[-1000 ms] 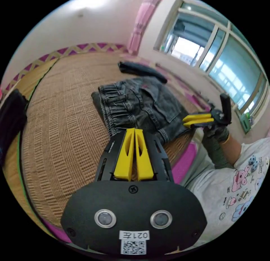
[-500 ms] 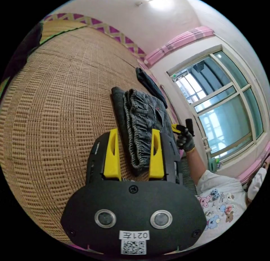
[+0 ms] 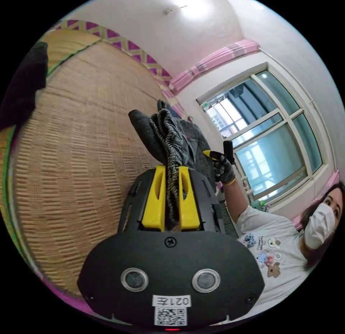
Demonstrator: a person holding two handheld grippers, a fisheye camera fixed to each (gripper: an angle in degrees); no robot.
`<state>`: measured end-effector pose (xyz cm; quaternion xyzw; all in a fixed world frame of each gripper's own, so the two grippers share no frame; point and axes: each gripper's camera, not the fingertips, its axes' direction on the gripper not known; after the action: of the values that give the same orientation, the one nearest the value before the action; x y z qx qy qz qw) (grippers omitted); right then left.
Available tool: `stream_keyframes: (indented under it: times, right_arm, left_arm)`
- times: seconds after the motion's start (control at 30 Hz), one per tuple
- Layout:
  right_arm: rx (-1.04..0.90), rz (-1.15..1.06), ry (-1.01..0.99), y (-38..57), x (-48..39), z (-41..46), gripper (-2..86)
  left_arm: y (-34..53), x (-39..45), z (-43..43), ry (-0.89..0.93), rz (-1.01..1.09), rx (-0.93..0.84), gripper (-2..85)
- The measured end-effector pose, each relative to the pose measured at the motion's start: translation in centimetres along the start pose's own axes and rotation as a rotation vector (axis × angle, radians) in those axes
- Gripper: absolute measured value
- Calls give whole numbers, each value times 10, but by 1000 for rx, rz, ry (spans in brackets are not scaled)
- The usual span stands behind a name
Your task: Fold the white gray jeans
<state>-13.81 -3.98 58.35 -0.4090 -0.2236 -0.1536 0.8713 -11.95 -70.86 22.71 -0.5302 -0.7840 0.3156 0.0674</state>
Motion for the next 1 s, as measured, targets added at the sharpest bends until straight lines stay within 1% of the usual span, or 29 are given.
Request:
stream_keyframes:
  times: [0.1, 0.17, 0.23, 0.27, 0.33, 0.37, 0.43, 0.47, 0.5, 0.53, 0.57, 0.6, 0.63, 0.67, 0.77, 0.83, 0.87, 0.93, 1.0]
  right_arm:
    - [-69, -115, -14, -73, -49, 52, 55]
    - [-124, -189, -46, -140, -92, 110, 55]
    - [-162, -229, -86, -192, -126, 156, 54]
    - [-179, -263, -113, -223, -151, 185, 54]
    - [-185, -298, -134, -267, -188, 227, 56]
    - [-176, -330, -123, -292, -212, 253, 59]
    - [-130, -377, -65, -322, -244, 289, 67]
    - [-99, -396, 22, -336, -260, 314, 76]
    - [-93, -391, 76, -341, -266, 326, 79]
    - [-106, -381, 194, -345, -272, 349, 85]
    - [-131, -392, 281, -342, -274, 365, 87]
    - [-138, -406, 311, -338, -274, 369, 89]
    - [-154, -428, 376, -326, -267, 372, 89]
    - [-165, -440, 417, -311, -257, 368, 89]
    - [-187, -457, 448, -263, -225, 331, 87]
    - [-184, -452, 490, -230, -206, 300, 87]
    - [-170, -434, 532, -209, -193, 277, 87]
    - [-146, -392, 606, -181, -174, 241, 87]
    - [-117, -337, 683, -155, -154, 205, 89]
  left_arm:
    - [-14, -7, -80, -98, 30, 83, 52]
    - [-25, -13, -129, -180, 38, 116, 52]
    - [-45, -17, -198, -296, 61, 143, 52]
    - [-50, -19, -216, -318, 56, 158, 53]
    - [-71, -30, -279, -388, 31, 218, 55]
    - [-76, -34, -292, -407, 16, 243, 56]
    - [-97, -63, -333, -487, -74, 340, 65]
    - [-101, -74, -341, -507, -107, 364, 65]
    - [-103, -97, -355, -564, -189, 420, 65]
    - [-96, -121, -366, -633, -296, 486, 61]
    - [-91, -132, -371, -664, -350, 503, 59]
    - [-78, -147, -378, -731, -440, 522, 53]
    - [-64, -150, -382, -783, -460, 562, 44]
    - [-57, -147, -382, -798, -440, 582, 37]
    - [-35, -121, -359, -828, -288, 567, 21]
    - [-20, -93, -320, -797, -146, 482, 10]
    - [-14, -86, -309, -788, -117, 464, 8]
    - [11, -62, -261, -736, -18, 384, -3]
    - [31, -50, -225, -679, 23, 328, -6]
